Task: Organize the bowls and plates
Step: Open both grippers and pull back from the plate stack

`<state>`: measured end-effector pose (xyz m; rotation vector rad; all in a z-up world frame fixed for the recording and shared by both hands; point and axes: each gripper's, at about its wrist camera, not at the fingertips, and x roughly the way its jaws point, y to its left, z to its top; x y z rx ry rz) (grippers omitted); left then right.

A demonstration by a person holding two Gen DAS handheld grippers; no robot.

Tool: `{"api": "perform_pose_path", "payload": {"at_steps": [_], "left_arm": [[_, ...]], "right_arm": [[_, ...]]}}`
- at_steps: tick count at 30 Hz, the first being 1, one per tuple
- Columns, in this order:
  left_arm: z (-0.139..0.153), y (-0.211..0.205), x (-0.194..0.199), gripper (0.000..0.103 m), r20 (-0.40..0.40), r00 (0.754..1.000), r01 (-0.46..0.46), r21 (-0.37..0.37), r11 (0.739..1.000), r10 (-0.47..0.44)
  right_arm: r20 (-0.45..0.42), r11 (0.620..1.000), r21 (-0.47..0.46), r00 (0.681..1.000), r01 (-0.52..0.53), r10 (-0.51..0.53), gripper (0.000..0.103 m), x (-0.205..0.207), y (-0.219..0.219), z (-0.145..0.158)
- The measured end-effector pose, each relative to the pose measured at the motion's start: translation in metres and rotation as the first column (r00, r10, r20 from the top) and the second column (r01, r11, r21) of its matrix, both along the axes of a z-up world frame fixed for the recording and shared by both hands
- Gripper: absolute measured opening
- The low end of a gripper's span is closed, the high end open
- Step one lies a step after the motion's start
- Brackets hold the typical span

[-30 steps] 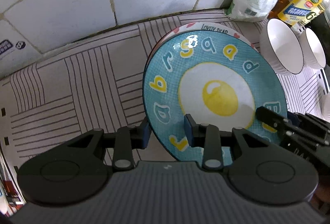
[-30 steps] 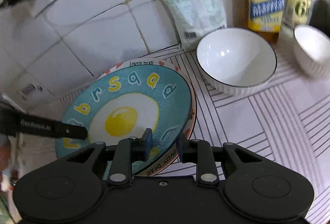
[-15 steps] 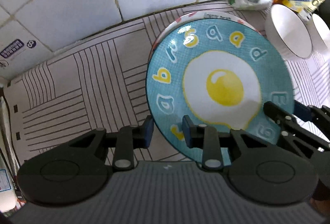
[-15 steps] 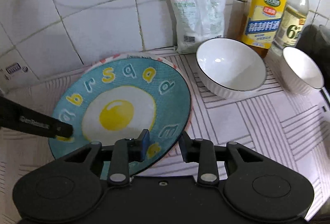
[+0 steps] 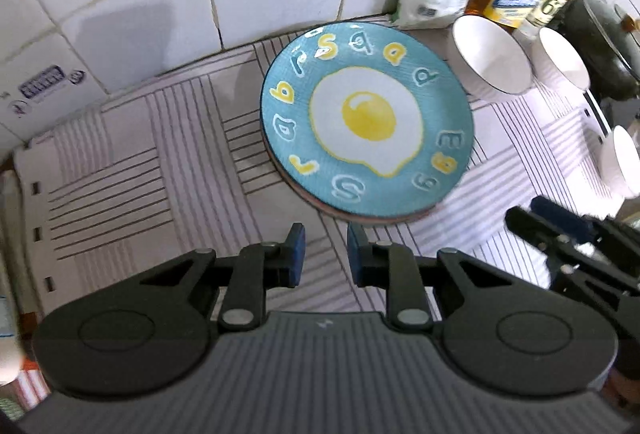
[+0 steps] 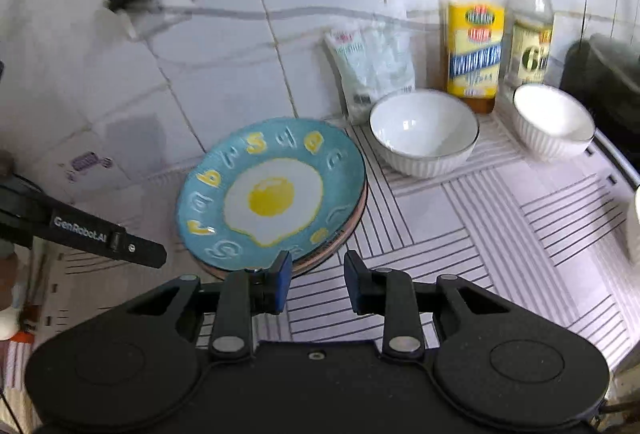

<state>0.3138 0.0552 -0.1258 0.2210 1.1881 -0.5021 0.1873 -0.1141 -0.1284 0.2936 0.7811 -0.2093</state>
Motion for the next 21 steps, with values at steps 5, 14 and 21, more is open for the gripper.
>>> {"api": "perform_pose_path", "payload": {"at_steps": [5, 14, 21], "left_arm": [[0.036, 0.011, -0.024, 0.023, 0.01, 0.999, 0.035, -0.039, 0.999, -0.035], [0.09, 0.022, -0.062, 0.046, 0.094, 0.992, 0.083, -0.031, 0.996, -0.08], [0.107, 0.014, -0.09, 0.065, 0.143, 0.983, 0.115, -0.013, 0.993, -0.112]], "right_arm": [[0.054, 0.997, -0.029, 0.996, -0.076, 0.077, 0.033, -0.026, 0.015, 0.035], [0.143, 0.99, -0.102, 0.983, -0.097, 0.111, 0.059, -0.07, 0.024, 0.077], [0.139, 0.979, -0.18, 0.982, -0.098, 0.124, 0.074, -0.094, 0.025, 0.096]]}}
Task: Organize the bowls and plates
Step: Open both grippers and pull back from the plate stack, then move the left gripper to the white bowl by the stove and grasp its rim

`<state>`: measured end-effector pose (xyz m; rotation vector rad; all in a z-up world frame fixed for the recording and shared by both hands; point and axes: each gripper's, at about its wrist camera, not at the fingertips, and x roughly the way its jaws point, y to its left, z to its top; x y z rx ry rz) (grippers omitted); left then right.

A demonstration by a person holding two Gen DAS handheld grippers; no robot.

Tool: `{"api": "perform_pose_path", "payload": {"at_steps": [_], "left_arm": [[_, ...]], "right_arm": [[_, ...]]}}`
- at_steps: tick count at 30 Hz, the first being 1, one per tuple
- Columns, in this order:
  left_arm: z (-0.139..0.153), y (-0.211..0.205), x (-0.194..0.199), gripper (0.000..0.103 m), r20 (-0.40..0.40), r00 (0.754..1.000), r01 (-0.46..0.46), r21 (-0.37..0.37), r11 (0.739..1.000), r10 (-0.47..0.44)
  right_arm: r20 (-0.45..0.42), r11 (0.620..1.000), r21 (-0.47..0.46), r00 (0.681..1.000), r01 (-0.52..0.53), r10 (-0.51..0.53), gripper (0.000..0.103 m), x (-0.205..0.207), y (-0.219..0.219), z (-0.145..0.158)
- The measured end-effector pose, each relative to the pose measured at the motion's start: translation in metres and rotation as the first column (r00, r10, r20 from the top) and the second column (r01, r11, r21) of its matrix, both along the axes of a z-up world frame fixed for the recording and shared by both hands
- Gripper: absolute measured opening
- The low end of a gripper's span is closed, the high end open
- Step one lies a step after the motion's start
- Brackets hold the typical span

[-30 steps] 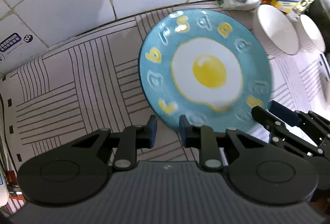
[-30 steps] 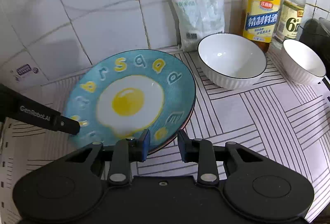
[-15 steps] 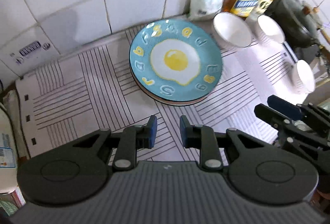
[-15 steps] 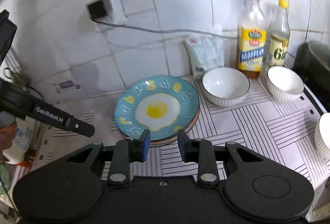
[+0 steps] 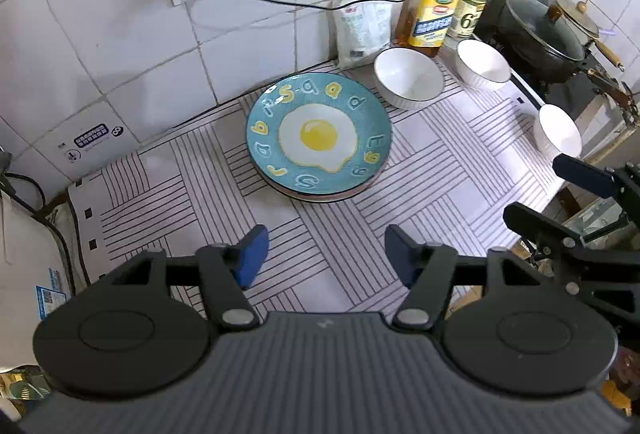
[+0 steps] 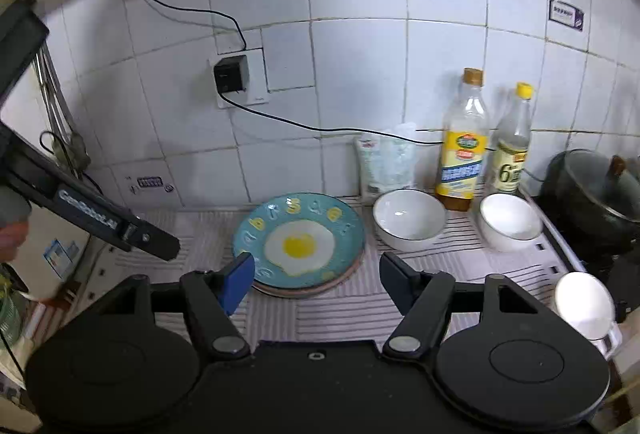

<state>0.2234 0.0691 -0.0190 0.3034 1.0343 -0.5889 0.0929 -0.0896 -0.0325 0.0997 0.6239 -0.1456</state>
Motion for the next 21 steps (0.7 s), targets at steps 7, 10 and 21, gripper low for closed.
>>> {"api": "perform_pose_path", "payload": {"at_steps": [7, 10, 21], "left_arm": [[0.015, -0.014, -0.028, 0.082, 0.001, 1.0, 0.011, -0.016, 1.0, -0.011], [0.02, -0.029, -0.038, 0.084, 0.025, 1.0, -0.005, -0.011, 1.0, 0.005], [0.018, -0.098, -0.072, 0.101, 0.058, 0.992, -0.108, -0.028, 0.994, 0.11]], "right_arm": [[-0.039, 0.999, 0.034, 0.999, 0.013, -0.012, 0.077, -0.022, -0.02, 0.025], [-0.022, 1.0, 0.018, 0.999, -0.024, 0.024, 0.098, -0.036, -0.034, 0.029], [-0.077, 0.993, 0.01, 0.99, -0.119, 0.119, 0.099, -0.074, -0.134, 0.001]]}}
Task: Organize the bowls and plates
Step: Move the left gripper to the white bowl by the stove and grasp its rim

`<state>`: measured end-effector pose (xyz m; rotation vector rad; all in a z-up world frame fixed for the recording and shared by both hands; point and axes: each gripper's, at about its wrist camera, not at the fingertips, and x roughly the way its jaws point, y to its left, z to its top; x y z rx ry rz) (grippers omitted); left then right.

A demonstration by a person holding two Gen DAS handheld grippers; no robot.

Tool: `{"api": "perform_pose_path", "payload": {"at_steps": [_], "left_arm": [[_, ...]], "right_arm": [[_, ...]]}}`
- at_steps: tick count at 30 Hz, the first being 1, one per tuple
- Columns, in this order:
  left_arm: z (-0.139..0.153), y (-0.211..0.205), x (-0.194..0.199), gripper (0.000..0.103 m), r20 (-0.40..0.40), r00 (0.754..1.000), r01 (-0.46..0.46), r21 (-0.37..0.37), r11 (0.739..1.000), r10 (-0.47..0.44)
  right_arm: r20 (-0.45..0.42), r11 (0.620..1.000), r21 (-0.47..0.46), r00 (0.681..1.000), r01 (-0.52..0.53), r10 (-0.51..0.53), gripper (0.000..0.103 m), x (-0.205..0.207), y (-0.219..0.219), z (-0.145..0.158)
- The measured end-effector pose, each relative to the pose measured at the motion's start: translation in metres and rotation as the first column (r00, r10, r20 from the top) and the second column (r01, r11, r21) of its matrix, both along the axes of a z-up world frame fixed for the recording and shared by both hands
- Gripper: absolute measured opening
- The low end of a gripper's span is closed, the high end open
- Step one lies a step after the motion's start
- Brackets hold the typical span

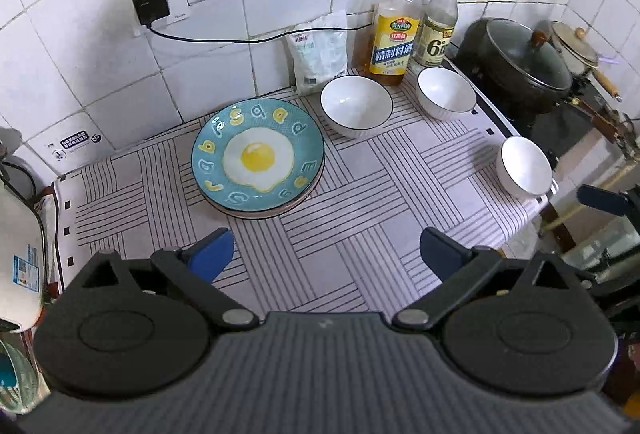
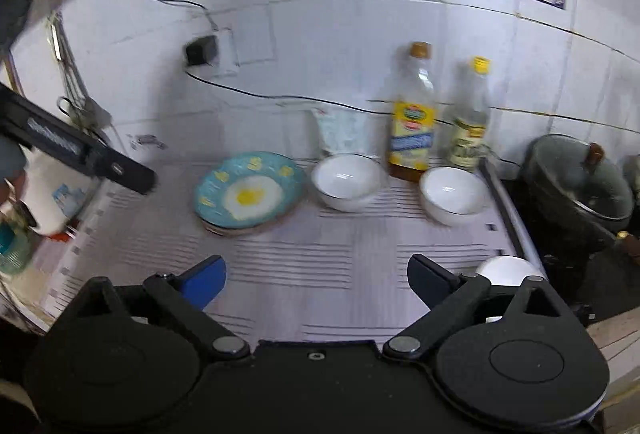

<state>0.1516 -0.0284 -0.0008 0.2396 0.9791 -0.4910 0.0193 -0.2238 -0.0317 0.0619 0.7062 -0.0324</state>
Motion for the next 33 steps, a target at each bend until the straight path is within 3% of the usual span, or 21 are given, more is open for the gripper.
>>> {"api": "perform_pose_path", "payload": {"at_steps": [3, 7, 13, 17, 23, 26, 28, 33], "left_arm": [[-0.008, -0.022, -0.004, 0.101, -0.002, 1.0, -0.01, 0.005, 1.0, 0.01], [-0.018, -0.054, -0.004, 0.101, -0.059, 0.998, -0.015, -0.001, 1.0, 0.015], [-0.021, -0.115, 0.004, 0.101, -0.1, 0.995, -0.018, -0.024, 1.0, 0.016], [-0.034, -0.154, 0.012, 0.1, -0.102, 0.995, -0.002, -0.061, 0.998, -0.005], [-0.081, -0.213, 0.021, 0.098, -0.158, 0.987, -0.005, -0.079, 0.997, -0.007], [-0.103, -0.236, 0.029, 0.097, -0.17, 0.985, -0.035, -0.089, 0.995, 0.02], [-0.117, -0.252, 0.034, 0.097, -0.195, 0.981, -0.017, -0.105, 0.994, -0.004], [-0.162, -0.288, 0.043, 0.09, -0.261, 0.965, 0.004, -0.128, 0.992, -0.037]], "right_arm": [[0.011, 1.0, -0.011, 1.0, -0.008, 0.008, 0.099, -0.009, -0.028, -0.013], [-0.068, 0.999, -0.004, 0.997, 0.033, -0.033, 0.099, -0.013, -0.065, -0.022], [-0.073, 0.999, 0.034, 0.997, 0.03, -0.028, 0.099, -0.012, -0.112, -0.032], [-0.108, 0.998, 0.046, 0.994, 0.035, -0.03, 0.099, -0.007, -0.142, -0.072], [-0.167, 0.986, 0.132, 0.982, 0.106, -0.084, 0.094, 0.009, -0.185, -0.151], [-0.138, 0.979, 0.185, 0.989, 0.085, -0.06, 0.093, 0.014, -0.195, -0.175], [-0.12, 0.984, 0.151, 0.99, 0.093, -0.075, 0.093, 0.017, -0.195, -0.185], [0.018, 0.995, 0.037, 0.995, 0.096, -0.096, 0.097, 0.021, -0.192, -0.196]]}}
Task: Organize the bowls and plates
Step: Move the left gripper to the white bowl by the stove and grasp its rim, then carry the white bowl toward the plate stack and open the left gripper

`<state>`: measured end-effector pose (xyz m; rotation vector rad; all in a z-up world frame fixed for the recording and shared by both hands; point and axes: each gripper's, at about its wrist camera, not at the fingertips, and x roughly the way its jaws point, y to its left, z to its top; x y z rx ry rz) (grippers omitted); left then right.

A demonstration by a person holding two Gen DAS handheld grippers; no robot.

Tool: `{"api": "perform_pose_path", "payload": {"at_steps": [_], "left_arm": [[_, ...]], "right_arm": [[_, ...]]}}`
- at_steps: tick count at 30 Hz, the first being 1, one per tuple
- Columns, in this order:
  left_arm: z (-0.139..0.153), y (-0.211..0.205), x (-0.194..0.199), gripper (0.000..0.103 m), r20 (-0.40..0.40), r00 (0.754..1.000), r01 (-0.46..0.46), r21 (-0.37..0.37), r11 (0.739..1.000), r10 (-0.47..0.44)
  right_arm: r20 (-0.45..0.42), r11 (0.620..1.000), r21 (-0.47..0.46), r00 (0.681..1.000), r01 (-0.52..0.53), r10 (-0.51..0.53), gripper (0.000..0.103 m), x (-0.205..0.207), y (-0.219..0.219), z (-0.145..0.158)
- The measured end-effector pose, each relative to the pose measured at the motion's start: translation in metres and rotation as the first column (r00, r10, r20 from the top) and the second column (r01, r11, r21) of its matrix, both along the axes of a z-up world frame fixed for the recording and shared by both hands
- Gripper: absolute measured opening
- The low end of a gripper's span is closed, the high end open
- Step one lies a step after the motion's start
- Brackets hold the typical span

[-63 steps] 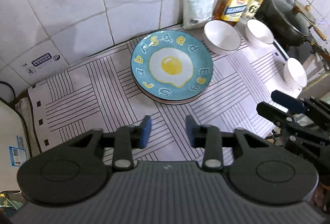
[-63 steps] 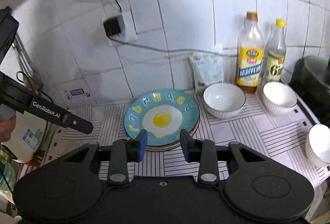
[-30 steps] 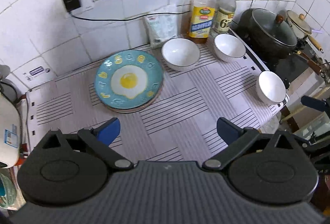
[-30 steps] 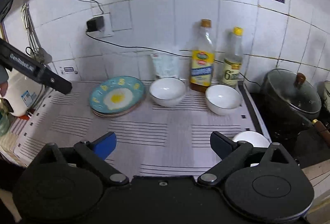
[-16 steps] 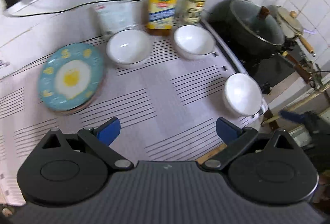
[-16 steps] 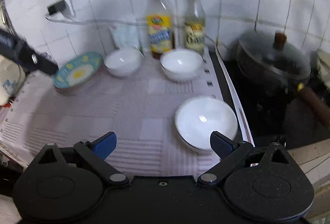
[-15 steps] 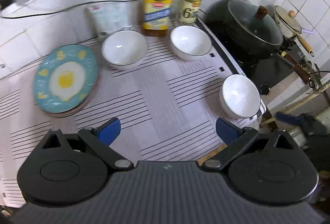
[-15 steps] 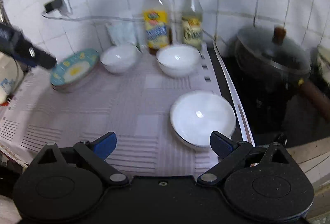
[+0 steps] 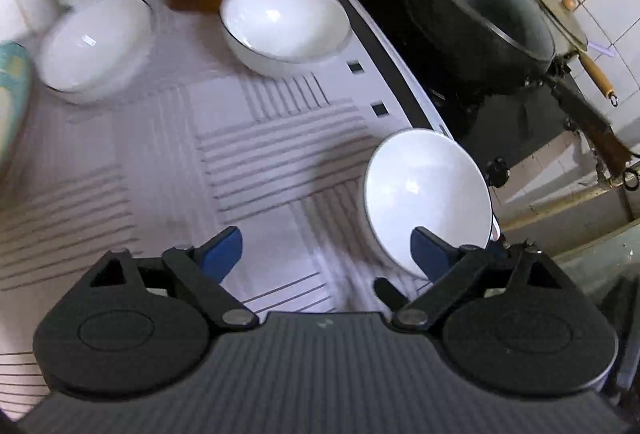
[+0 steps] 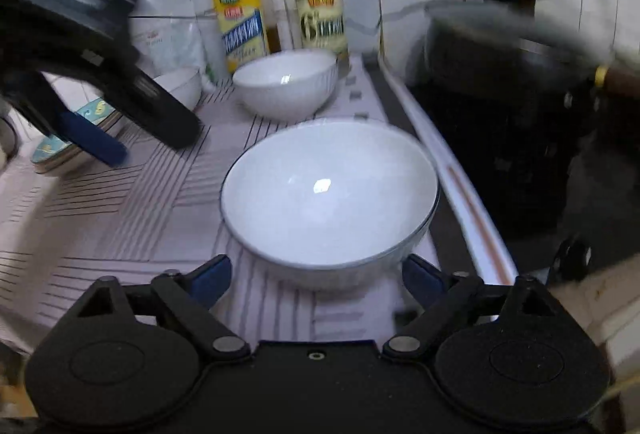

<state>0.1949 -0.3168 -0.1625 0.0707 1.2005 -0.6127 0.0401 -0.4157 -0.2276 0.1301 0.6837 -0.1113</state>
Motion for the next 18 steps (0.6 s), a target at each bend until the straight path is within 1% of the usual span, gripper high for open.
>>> {"api": "perform_pose_path", "payload": {"at_steps": [2, 4, 5, 7, 8, 9, 10, 13, 16, 18], "left_arm": [[-0.015, -0.01, 0.001, 0.084, -0.013, 1.0, 0.007, -0.011, 1.0, -0.007], [-0.027, -0.021, 0.0, 0.07, -0.011, 1.0, 0.028, 0.004, 1.0, -0.028], [-0.032, -0.024, 0.0, 0.067, -0.013, 0.999, 0.036, 0.006, 0.999, -0.036], [-0.038, -0.027, 0.0, 0.055, -0.024, 0.999, 0.04, 0.001, 0.999, -0.04], [-0.04, -0.027, 0.0, 0.051, -0.038, 0.999, 0.037, -0.014, 0.999, -0.037], [-0.041, -0.027, 0.001, 0.044, -0.048, 0.998, 0.036, -0.031, 0.999, -0.037], [-0.041, -0.027, 0.002, 0.033, -0.055, 0.998, 0.036, -0.047, 0.998, -0.038], [-0.042, -0.027, 0.002, 0.023, -0.057, 0.997, 0.039, -0.058, 0.998, -0.042], [-0.042, -0.027, 0.001, 0.017, -0.062, 0.997, 0.036, -0.071, 0.997, -0.041], [-0.042, -0.029, -0.002, 0.016, -0.046, 0.998, 0.047, -0.063, 0.997, -0.05]], "right_arm": [[0.041, 0.999, -0.046, 0.999, 0.005, -0.003, 0.098, -0.002, -0.002, -0.006], [0.06, 0.999, -0.045, 0.998, 0.001, 0.001, 0.098, 0.0, -0.004, -0.008], [0.066, 0.999, -0.043, 0.998, 0.002, 0.001, 0.098, 0.001, -0.004, -0.01], [0.074, 0.999, -0.049, 0.997, 0.0, 0.004, 0.098, 0.003, -0.005, -0.015], [0.077, 0.999, -0.054, 0.997, 0.004, 0.001, 0.098, 0.004, -0.006, -0.016], [0.083, 0.999, -0.049, 0.997, 0.002, 0.002, 0.098, 0.004, -0.006, -0.017], [0.088, 0.999, -0.041, 0.996, 0.006, -0.002, 0.098, 0.007, -0.007, -0.018], [0.092, 0.999, -0.035, 0.996, 0.015, -0.011, 0.099, 0.011, -0.005, -0.019], [0.092, 0.999, -0.031, 0.996, 0.018, -0.015, 0.099, 0.01, -0.004, -0.018], [0.097, 0.999, -0.037, 0.995, 0.017, -0.014, 0.099, 0.009, -0.002, -0.018]]}}
